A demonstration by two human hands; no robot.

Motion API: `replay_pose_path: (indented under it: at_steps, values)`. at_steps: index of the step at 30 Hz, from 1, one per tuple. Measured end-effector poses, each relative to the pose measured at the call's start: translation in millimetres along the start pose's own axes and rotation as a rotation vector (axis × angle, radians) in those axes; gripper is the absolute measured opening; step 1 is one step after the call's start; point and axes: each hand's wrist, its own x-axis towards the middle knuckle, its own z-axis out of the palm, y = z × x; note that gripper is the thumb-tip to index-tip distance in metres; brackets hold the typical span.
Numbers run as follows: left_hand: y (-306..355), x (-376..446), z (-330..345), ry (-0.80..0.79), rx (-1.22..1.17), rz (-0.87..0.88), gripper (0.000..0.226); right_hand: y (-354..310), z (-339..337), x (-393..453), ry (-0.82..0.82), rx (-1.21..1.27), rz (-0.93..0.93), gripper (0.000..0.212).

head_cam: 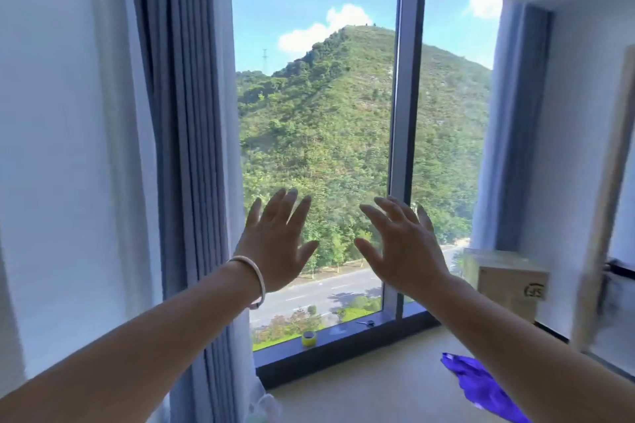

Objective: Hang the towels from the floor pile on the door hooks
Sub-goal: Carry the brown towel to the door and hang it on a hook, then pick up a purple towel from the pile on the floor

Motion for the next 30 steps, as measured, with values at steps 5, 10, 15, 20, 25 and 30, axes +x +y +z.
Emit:
replay_pose_path:
  at_steps: [5, 10, 15, 20, 25, 30]
  values:
    - [133, 55, 28, 0.012, -0.129, 0.176, 0.074, 118, -40, -55, -0.002, -0.131, 0.162, 0.057]
    - [280, 96, 40, 0.027, -0.274, 0.341, 0.074, 228, -95, -124, -0.014, -0.284, 0.339, 0.056]
    - [413, 113, 48, 0.011, -0.417, 0.497, 0.073, 304, -155, -195, -0.033, -0.430, 0.511, 0.056]
    - [514, 117, 50, 0.025, -0.526, 0.636, 0.074, 354, -202, -257, -0.076, -0.529, 0.664, 0.058]
    - [598, 118, 56, 0.028, -0.601, 0.765, 0.074, 396, -229, -303, -0.114, -0.615, 0.791, 0.061]
    - [672, 135, 66, 0.004, -0.649, 0.859, 0.072, 448, -244, -329, -0.140, -0.654, 0.897, 0.061]
